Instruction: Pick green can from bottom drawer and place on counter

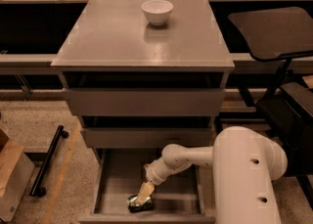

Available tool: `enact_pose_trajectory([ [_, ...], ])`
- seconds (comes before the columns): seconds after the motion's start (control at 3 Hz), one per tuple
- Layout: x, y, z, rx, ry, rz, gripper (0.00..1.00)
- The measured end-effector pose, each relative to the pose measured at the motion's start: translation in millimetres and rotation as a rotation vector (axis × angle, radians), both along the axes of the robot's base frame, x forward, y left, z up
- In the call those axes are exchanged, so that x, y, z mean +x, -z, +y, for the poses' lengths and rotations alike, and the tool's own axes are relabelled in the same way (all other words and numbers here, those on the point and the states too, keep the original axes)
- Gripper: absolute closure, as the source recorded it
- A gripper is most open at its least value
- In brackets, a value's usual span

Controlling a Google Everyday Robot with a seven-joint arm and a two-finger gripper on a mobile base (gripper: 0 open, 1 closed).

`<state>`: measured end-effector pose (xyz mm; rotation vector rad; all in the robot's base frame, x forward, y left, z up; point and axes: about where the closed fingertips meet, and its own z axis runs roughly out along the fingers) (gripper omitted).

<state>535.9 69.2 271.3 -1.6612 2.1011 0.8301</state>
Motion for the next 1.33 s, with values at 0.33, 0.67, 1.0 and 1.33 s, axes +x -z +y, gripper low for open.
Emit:
enact_pose_trajectory([
  [0.33,-2,14,9,-0.028,0.000,0.028,0.00],
  [0.67,3,32,12,-0.040,0.010,0.032,0.00],
  [1.0,9,60,8,-0.023,0.034,0.037,0.00],
  [1.33,16,92,2,0.009,0.066,0.046,0.00],
])
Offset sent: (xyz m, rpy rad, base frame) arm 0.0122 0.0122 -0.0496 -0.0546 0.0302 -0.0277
